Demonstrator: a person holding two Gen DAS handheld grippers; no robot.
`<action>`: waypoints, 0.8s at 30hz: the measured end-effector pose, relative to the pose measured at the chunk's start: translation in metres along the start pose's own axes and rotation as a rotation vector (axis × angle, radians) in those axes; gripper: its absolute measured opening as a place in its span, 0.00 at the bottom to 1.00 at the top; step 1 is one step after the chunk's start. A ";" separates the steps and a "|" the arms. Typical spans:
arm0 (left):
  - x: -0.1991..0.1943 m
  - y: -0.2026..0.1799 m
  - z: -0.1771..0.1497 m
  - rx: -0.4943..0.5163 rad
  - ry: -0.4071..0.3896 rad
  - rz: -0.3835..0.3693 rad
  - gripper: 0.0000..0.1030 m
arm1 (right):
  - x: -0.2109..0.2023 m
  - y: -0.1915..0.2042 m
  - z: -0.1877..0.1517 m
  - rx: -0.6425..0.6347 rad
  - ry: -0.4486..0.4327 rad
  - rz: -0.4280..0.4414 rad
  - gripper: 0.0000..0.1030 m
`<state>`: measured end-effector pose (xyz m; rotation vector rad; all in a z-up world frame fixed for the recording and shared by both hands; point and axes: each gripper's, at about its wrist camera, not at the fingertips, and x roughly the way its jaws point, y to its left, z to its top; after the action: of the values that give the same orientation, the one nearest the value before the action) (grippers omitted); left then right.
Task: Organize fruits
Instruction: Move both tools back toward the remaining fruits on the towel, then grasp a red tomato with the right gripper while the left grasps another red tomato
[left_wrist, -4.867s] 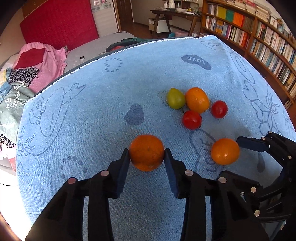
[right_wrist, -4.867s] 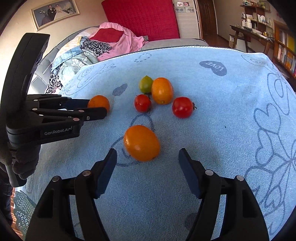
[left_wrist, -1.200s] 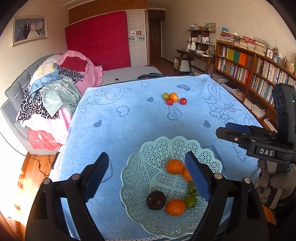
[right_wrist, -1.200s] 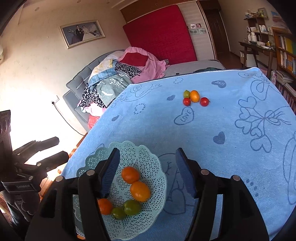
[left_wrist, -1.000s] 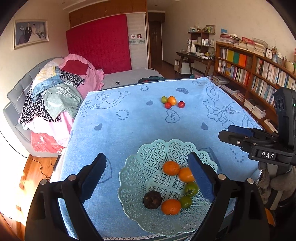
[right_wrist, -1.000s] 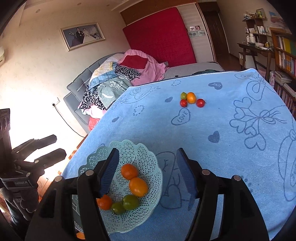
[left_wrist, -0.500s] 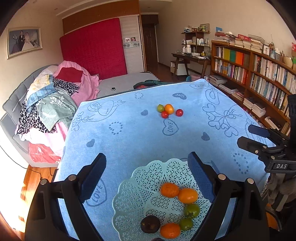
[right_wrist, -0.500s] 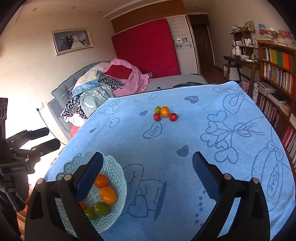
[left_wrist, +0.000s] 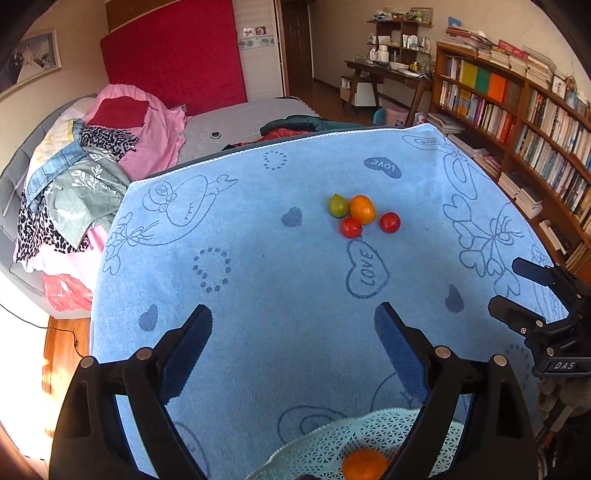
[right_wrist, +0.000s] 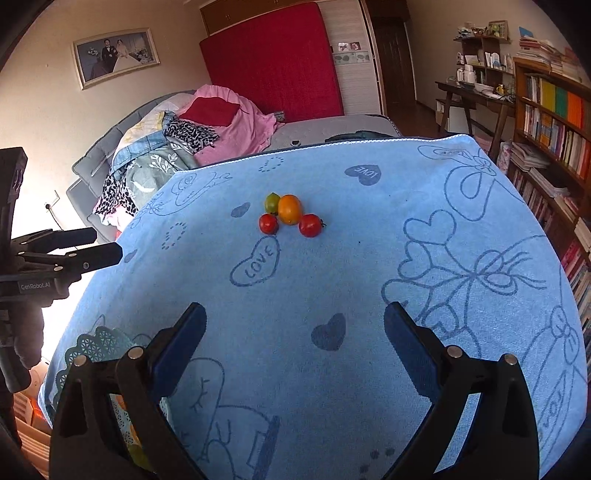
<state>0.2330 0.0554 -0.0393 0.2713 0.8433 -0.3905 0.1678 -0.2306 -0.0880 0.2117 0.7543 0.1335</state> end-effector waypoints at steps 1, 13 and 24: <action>0.007 0.001 0.006 0.005 0.006 0.003 0.86 | 0.009 -0.003 0.006 0.007 0.015 0.003 0.95; 0.071 0.013 0.043 0.021 0.062 0.001 0.86 | 0.107 -0.009 0.058 -0.046 0.110 0.018 0.65; 0.103 -0.003 0.057 0.078 0.079 -0.030 0.86 | 0.159 -0.015 0.074 -0.040 0.142 0.023 0.46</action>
<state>0.3320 0.0079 -0.0825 0.3481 0.9117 -0.4438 0.3340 -0.2242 -0.1449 0.1745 0.8903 0.1868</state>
